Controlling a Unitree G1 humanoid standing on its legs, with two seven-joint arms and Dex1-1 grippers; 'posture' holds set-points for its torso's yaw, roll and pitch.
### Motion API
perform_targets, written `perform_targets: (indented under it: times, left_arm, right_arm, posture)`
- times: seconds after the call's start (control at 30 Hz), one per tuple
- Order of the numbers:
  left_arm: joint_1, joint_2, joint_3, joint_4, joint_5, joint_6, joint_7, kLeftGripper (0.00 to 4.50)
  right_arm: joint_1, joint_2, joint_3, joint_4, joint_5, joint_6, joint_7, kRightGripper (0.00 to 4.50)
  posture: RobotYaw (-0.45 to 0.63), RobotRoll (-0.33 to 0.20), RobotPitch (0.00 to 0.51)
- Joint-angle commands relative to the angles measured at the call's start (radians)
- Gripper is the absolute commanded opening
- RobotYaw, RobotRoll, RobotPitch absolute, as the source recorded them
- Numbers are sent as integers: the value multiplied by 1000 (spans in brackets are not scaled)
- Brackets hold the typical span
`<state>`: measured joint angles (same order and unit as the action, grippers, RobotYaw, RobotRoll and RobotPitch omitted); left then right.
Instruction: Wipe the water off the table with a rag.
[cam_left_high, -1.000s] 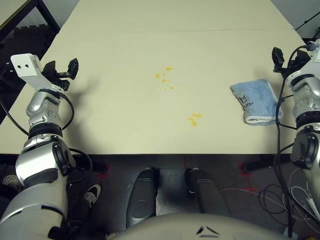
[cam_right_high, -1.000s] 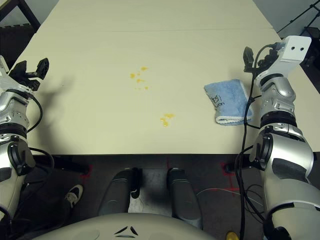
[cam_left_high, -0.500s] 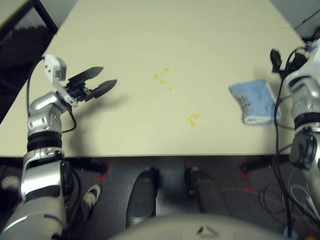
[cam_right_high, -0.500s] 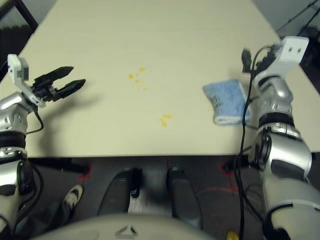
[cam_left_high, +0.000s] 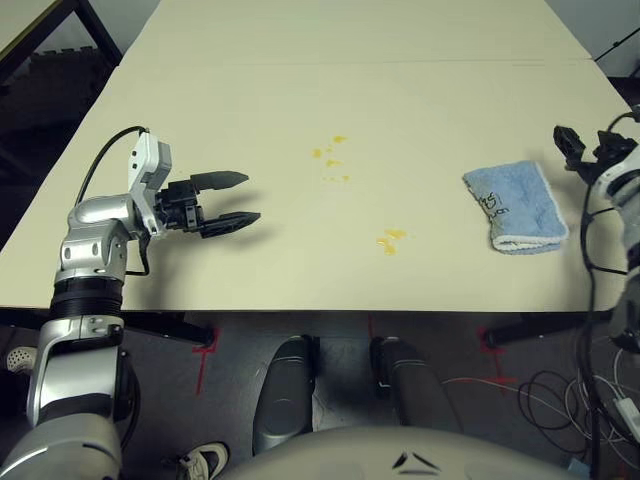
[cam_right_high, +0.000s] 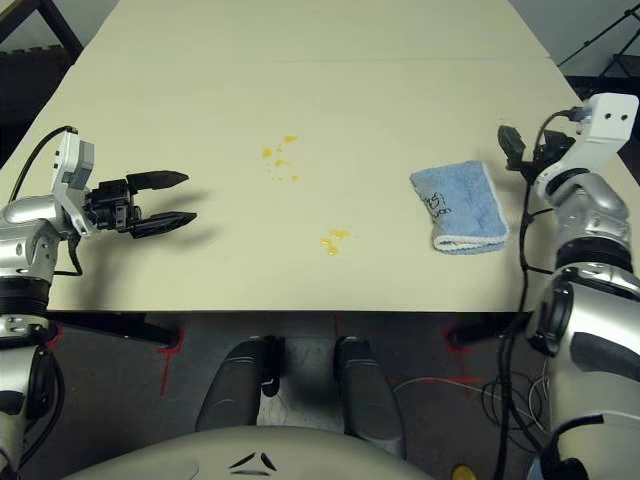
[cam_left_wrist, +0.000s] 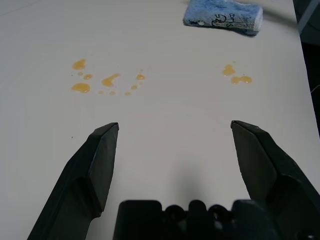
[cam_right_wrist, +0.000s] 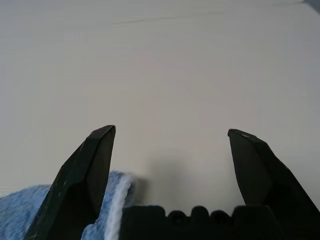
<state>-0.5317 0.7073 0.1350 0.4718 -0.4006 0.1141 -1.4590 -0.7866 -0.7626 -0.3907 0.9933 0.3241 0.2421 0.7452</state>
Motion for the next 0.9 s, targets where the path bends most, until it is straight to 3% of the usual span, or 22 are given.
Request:
perform_targets:
  times: [0.03, 0.17, 0.33, 0.9]
  left_arm:
    - [23, -3, -10, -18, -3, -6, -3, 4500]
    - [27, -8, -9, -21, -1, -10, 3, 4500]
    - [34, -9, -17, -28, 5, -26, -1, 4500]
    - [27, -16, -32, -54, 3, -9, 9, 4500]
  right_arm:
    - [50, -44, 39, -171, 44, 239, 93, 4489]
    - [151, -73, 88, -337, 66, 437, 157, 4489]
    - [222, -96, 112, -426, 65, 527, 184, 4489]
    - [153, 30, 233, -277, -16, 521, 148, 4489]
  posture:
    - [146, 0, 192]
    - [144, 0, 194]
    - [143, 0, 197]
    - [154, 0, 203]
